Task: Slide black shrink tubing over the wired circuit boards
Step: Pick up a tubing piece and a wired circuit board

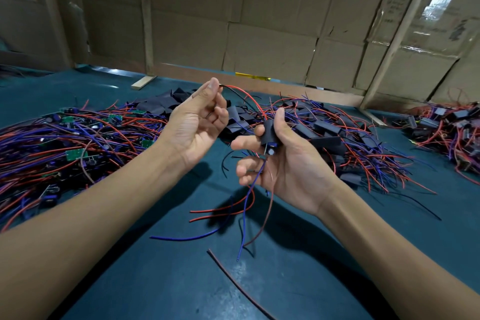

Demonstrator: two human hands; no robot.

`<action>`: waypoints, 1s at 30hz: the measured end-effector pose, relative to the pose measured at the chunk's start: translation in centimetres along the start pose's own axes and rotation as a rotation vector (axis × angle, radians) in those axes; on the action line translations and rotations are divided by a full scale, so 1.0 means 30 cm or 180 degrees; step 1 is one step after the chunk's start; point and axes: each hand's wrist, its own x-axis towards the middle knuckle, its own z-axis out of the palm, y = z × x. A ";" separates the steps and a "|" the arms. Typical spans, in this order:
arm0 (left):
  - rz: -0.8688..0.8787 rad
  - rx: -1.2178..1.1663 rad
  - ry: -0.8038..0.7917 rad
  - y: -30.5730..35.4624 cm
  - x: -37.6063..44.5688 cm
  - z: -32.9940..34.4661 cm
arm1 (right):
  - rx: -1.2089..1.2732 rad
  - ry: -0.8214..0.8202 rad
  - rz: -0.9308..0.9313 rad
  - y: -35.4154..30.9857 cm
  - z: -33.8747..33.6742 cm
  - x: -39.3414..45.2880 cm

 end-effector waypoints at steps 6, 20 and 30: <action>0.0369 0.2161 0.0527 -0.027 -0.002 -0.006 | -0.0092 0.0357 -0.0094 0.012 0.012 0.010; 0.0504 0.3956 -0.0674 -0.209 -0.126 0.037 | 0.0304 0.1778 -0.0769 -0.043 -0.010 0.025; 0.0369 0.3048 -0.0481 -0.209 -0.121 0.042 | -0.0474 0.1700 -0.0787 -0.033 -0.003 0.022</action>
